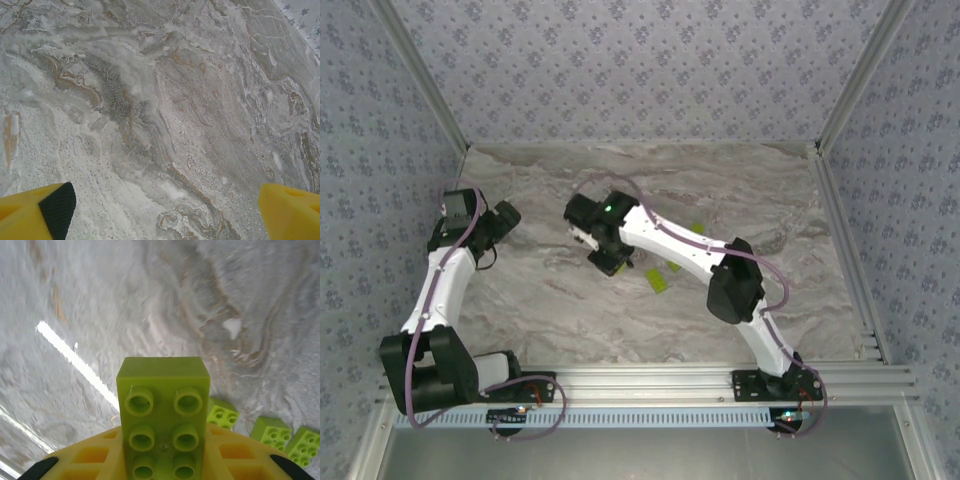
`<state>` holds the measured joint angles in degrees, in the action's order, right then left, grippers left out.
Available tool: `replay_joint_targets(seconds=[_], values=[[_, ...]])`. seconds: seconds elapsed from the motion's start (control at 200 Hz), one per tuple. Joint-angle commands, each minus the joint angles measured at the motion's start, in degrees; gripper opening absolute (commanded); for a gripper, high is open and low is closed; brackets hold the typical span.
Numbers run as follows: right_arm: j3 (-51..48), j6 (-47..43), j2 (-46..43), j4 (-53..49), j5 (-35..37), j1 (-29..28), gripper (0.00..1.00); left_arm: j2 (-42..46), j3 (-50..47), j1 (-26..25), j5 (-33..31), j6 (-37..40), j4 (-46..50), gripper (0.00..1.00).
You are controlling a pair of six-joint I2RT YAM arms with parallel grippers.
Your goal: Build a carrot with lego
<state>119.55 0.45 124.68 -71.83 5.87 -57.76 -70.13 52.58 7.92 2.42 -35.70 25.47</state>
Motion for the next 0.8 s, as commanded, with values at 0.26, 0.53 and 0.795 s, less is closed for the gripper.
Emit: replay_joint_targets(seconds=[0.26, 0.53, 0.795], values=[[-15.5, -10.9, -3.3, 11.1, -5.8, -1.8, 0.34, -0.5, 1.8, 0.4, 1.3, -0.5, 0.5, 0.95], [-18.9, -10.8, -3.0, 15.5, -8.0, -1.2, 0.36, -0.8, 1.7, 0.4, 1.0, -0.3, 0.5, 0.95], [-20.5, -9.9, -2.2, 16.2, -6.7, -0.4, 0.41, -1.0, 1.7, 0.4, 1.0, -0.3, 0.5, 0.95]])
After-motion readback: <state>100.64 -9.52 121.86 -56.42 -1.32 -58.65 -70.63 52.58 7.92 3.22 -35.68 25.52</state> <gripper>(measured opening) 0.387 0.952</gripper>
